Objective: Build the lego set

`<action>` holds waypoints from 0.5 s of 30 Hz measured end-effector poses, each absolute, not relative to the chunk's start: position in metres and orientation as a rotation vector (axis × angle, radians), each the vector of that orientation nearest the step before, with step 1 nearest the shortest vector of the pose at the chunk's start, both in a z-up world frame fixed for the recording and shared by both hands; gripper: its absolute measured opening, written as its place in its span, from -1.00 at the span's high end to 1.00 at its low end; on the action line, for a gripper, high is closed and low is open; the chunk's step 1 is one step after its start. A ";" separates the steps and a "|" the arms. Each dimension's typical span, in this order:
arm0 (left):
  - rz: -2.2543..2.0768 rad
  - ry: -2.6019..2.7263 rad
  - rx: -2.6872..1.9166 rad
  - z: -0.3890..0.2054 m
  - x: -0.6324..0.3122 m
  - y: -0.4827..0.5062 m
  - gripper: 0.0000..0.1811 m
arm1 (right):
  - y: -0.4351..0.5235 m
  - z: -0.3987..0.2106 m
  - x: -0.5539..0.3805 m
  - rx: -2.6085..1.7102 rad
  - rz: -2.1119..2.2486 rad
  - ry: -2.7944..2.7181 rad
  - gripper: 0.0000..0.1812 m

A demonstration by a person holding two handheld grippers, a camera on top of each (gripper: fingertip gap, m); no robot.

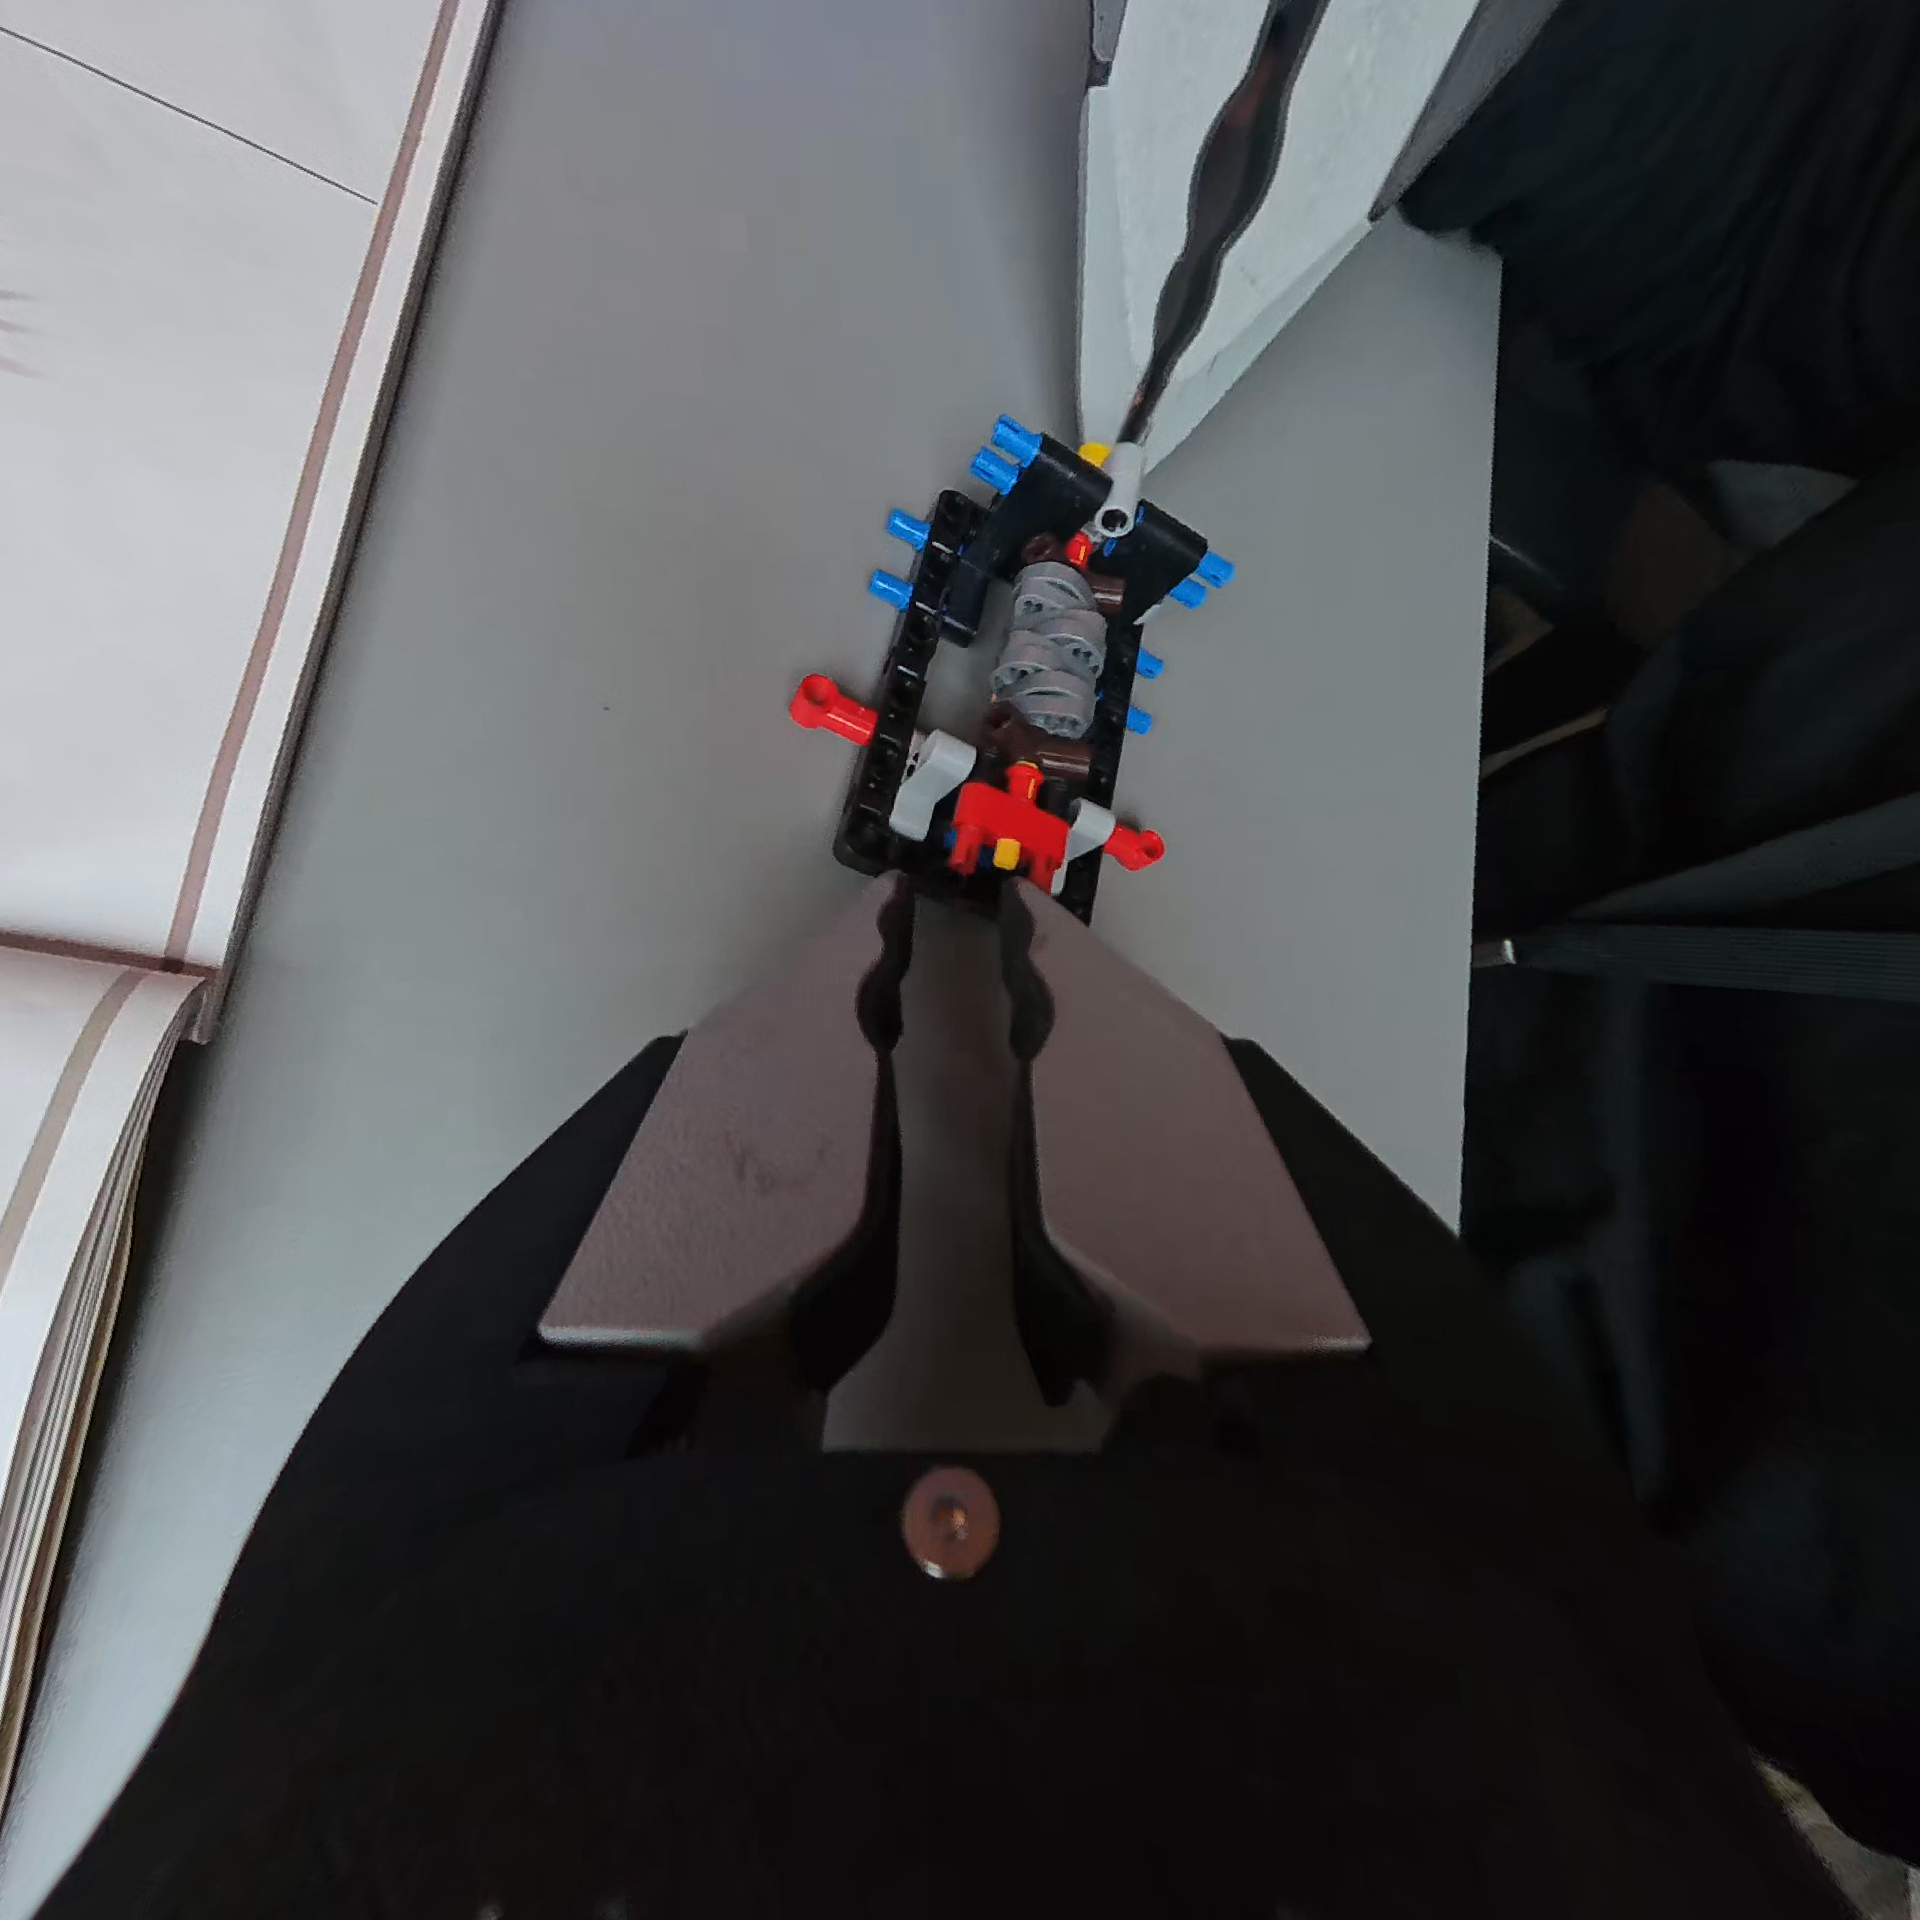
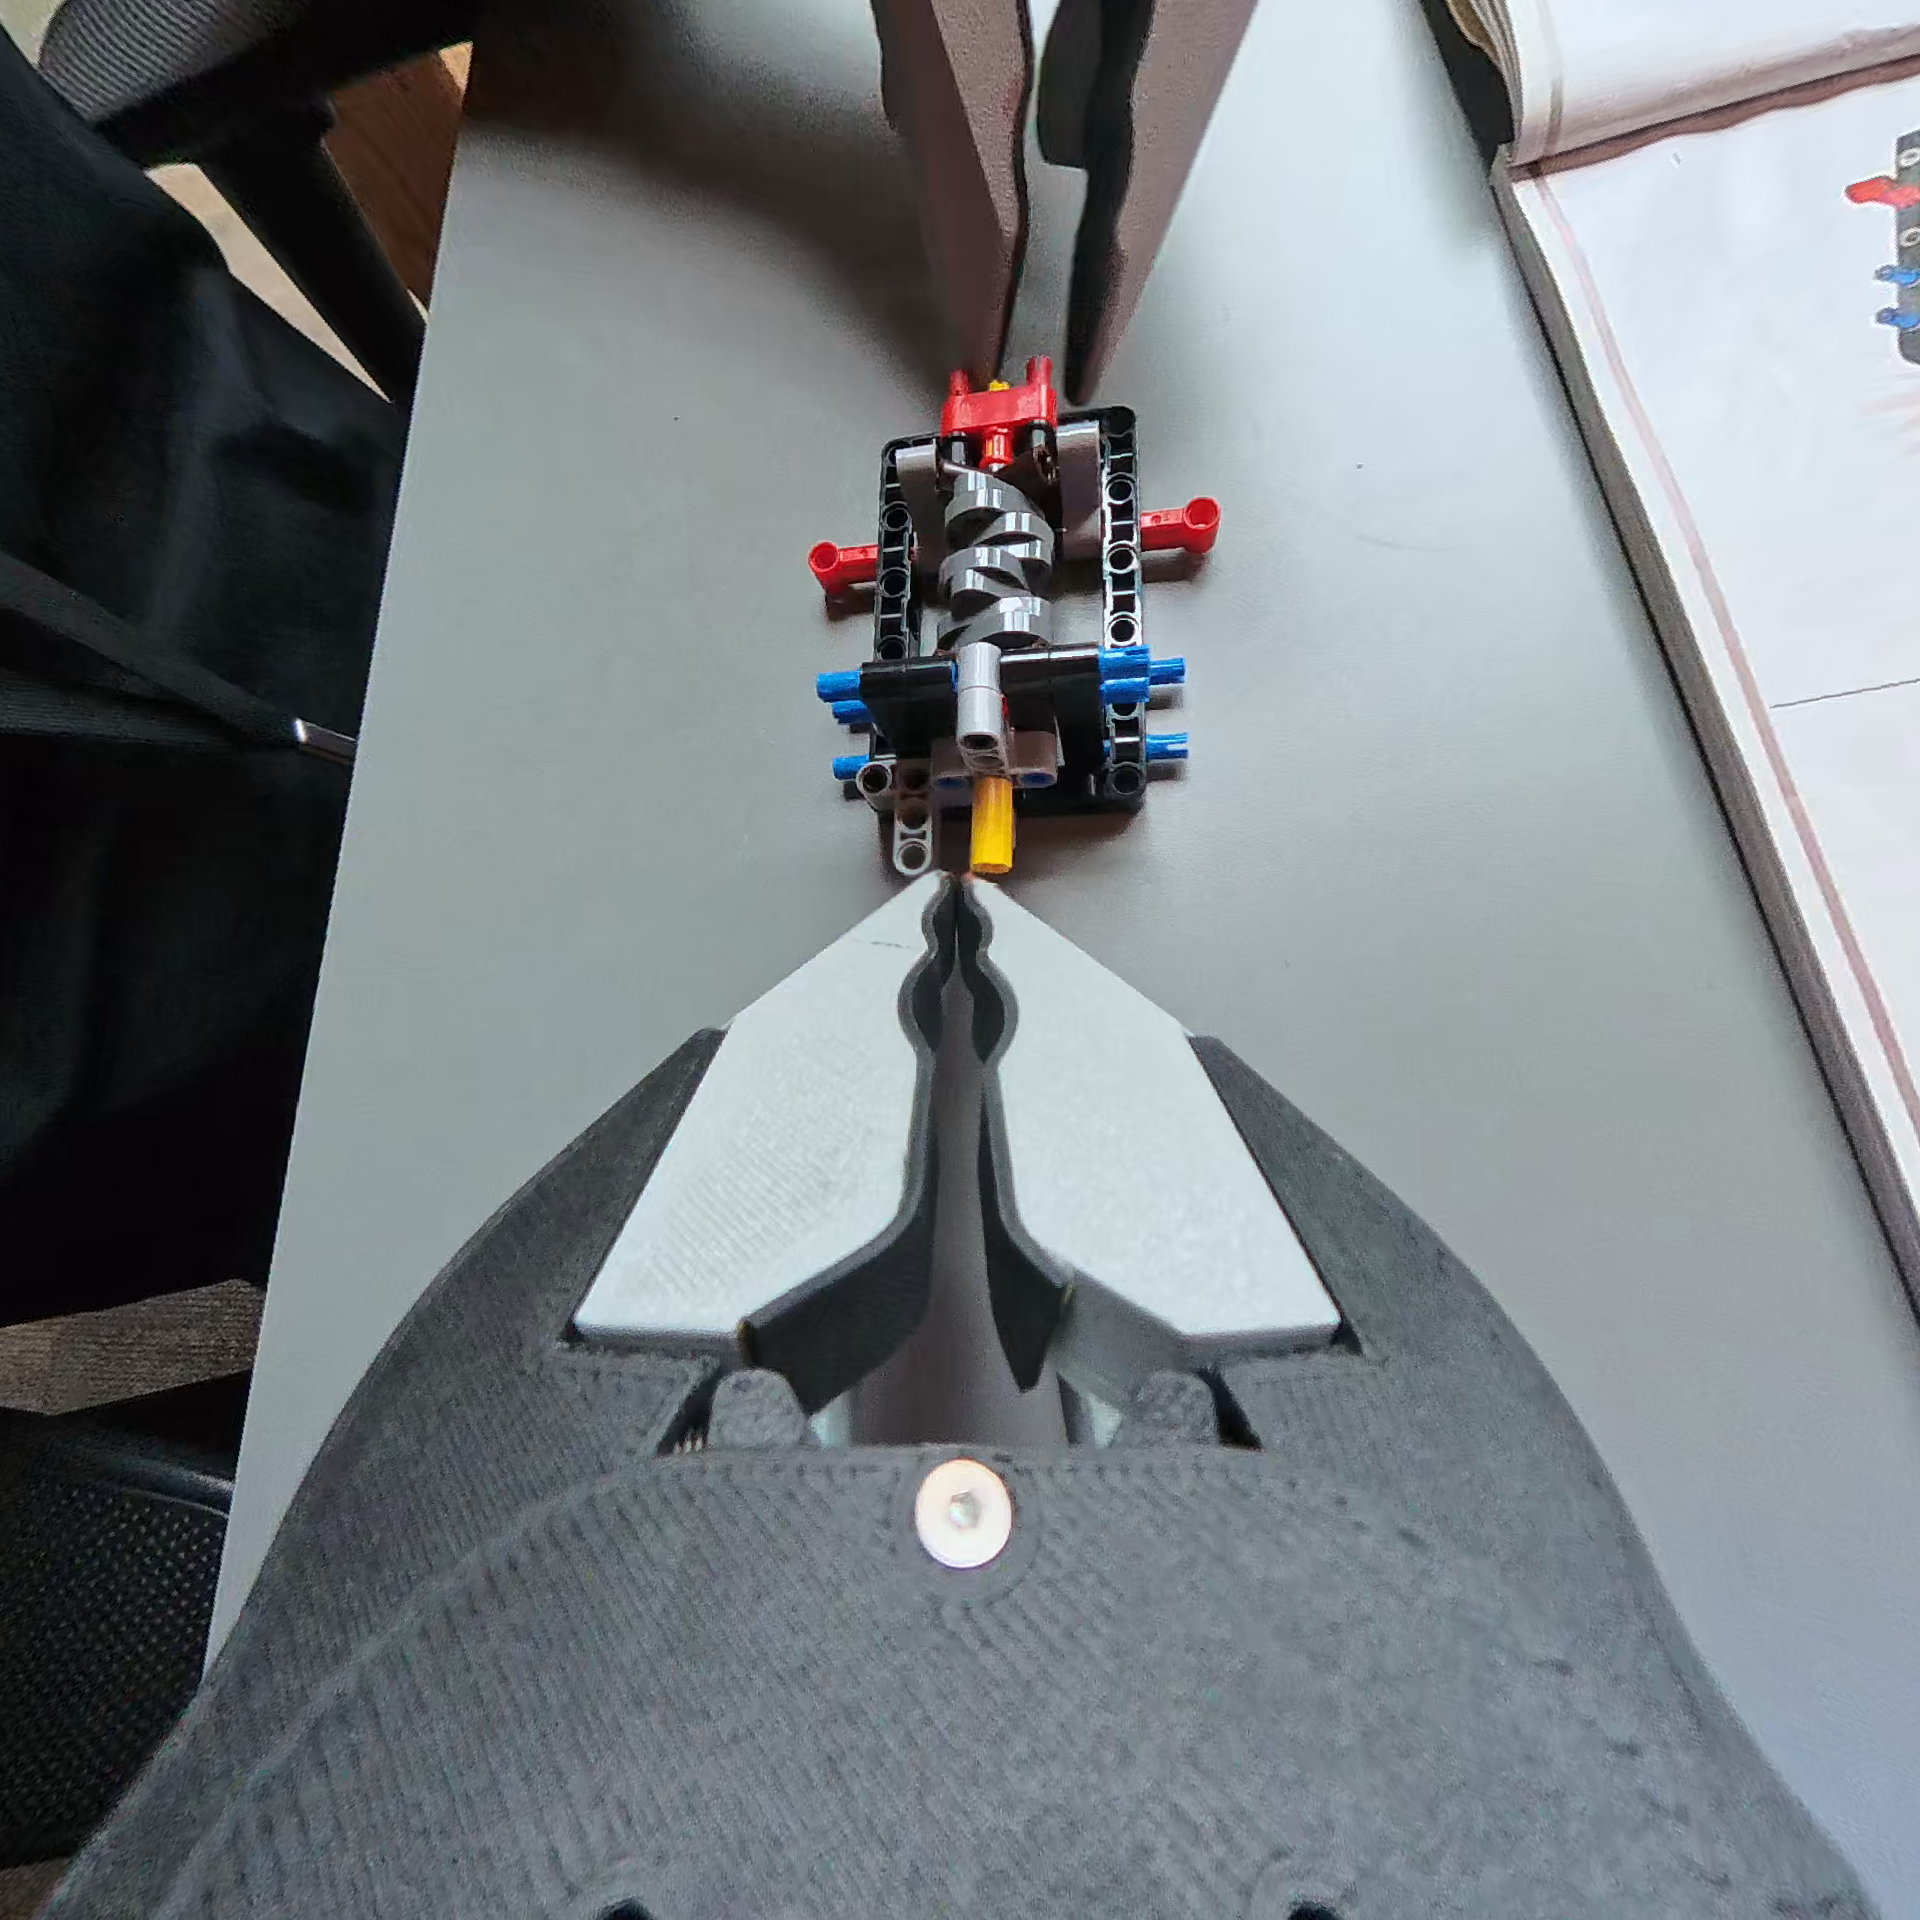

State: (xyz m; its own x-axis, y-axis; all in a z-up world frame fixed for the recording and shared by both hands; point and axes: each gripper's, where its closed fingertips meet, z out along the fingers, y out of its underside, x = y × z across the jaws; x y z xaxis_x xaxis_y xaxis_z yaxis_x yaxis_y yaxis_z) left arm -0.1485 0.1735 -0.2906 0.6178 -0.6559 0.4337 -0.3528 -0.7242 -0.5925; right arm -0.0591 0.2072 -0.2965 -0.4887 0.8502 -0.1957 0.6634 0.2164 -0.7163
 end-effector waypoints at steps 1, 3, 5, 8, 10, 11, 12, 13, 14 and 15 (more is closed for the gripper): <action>-0.878 0.790 -2.387 -0.291 -0.149 0.176 0.84 | 0.206 -0.297 -0.059 -1.433 1.136 -2.256 1.00; -0.851 0.786 -2.387 -0.292 -0.150 0.178 0.84 | 0.207 -0.297 -0.058 -1.435 1.135 -2.260 1.00; -0.868 0.787 -2.395 -0.291 -0.148 0.178 0.83 | 0.207 -0.297 -0.059 -1.434 1.135 -2.258 1.00; -0.869 0.813 -2.420 -0.291 -0.146 0.176 0.83 | 0.208 -0.297 -0.059 -1.438 1.135 -2.262 1.00; -0.855 0.846 -2.430 -0.291 -0.145 0.175 0.82 | 0.207 -0.298 -0.057 -1.441 1.133 -2.269 1.00; -0.851 0.856 -2.431 -0.290 -0.144 0.175 0.81 | 0.208 -0.298 -0.057 -1.444 1.119 -2.272 1.00; -0.857 0.868 -2.433 -0.289 -0.142 0.174 0.81 | 0.209 -0.299 -0.057 -1.445 1.106 -2.274 1.00; -0.863 0.887 -2.439 -0.289 -0.140 0.173 0.84 | 0.209 -0.300 -0.057 -1.446 1.094 -2.277 1.00; -0.867 0.904 -2.441 -0.288 -0.139 0.173 0.87 | 0.210 -0.301 -0.057 -1.448 1.085 -2.280 1.00; -0.868 0.919 -2.439 -0.288 -0.138 0.172 0.91 | 0.210 -0.301 -0.057 -1.449 1.080 -2.281 1.00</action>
